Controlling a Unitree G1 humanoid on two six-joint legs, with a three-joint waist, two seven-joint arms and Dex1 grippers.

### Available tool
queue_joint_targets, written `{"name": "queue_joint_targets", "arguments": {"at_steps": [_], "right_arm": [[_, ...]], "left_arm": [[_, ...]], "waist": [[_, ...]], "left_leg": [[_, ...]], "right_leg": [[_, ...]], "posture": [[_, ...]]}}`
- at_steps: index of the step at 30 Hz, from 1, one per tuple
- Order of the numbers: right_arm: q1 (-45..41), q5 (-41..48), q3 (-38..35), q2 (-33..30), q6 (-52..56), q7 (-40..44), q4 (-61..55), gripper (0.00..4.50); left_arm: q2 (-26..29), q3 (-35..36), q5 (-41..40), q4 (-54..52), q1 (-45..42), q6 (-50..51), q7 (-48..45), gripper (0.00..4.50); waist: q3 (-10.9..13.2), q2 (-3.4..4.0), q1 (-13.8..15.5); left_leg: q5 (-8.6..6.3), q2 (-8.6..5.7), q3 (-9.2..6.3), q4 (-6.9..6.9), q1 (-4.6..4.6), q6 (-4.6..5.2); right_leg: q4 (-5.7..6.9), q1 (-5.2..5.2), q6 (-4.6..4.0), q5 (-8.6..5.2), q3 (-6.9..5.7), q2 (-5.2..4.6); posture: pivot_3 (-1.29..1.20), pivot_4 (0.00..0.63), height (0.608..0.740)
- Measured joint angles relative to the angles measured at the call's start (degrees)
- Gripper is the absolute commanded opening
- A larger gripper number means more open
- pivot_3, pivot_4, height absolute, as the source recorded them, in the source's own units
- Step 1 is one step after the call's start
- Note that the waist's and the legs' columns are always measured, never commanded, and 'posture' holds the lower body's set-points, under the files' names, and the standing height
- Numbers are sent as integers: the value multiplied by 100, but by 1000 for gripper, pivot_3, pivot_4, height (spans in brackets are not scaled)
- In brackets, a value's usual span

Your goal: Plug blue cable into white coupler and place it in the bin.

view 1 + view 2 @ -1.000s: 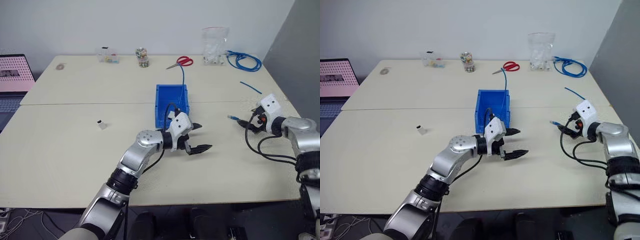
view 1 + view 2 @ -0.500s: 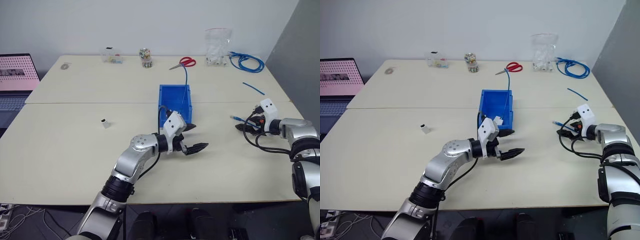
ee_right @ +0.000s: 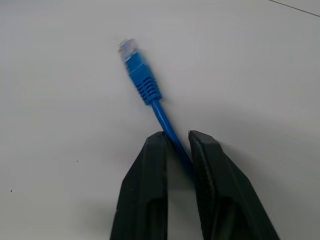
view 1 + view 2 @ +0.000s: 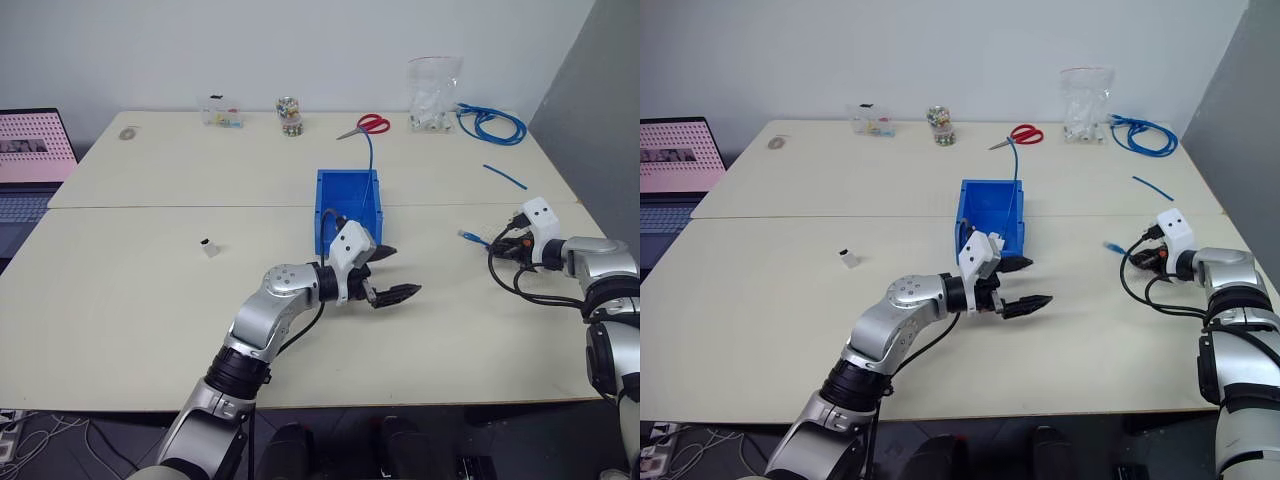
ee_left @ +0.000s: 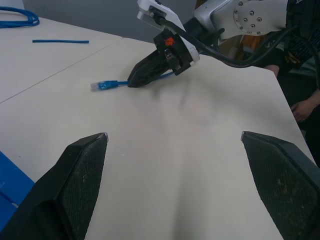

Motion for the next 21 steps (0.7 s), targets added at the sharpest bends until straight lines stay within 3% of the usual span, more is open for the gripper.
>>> {"name": "queue_joint_targets", "arguments": {"at_steps": [11, 15, 18, 21], "right_arm": [[0, -29, 18, 16, -82, 27, 6, 55], [2, -63, 86, 43, -80, 515, -141, 55], [221, 3, 310, 184, 154, 1415, -1005, 55], [851, 223, 571, 312, 565, 2074, -2778, 55]], "left_arm": [[-29, 1, -89, -63, -12, 156, 28, 4500], [211, 25, -108, -305, 57, 162, 7, 4500], [783, 184, -139, -884, 470, 198, -106, 4500], [1471, 542, -252, -1676, 1336, 266, -206, 4500]], "waist": [[0, 0, 0], [0, 0, -35], [1, 3, -141], [3, 10, -164]], "left_leg": [[0, 0, 0, 0, 1, -1], [0, 6, 1, -2, 3, 0], [0, 13, -5, -10, 7, -1], [0, 26, -18, -13, 4, -2]], "right_leg": [[0, 0, 0, 0, 0, 0], [0, 0, 0, 0, 3, 5], [6, -4, -2, -1, 2, 9], [9, -11, -8, -5, -8, 4]], "posture": [[0, 150, 740], [0, 150, 740], [0, 150, 740], [0, 150, 740]]}}
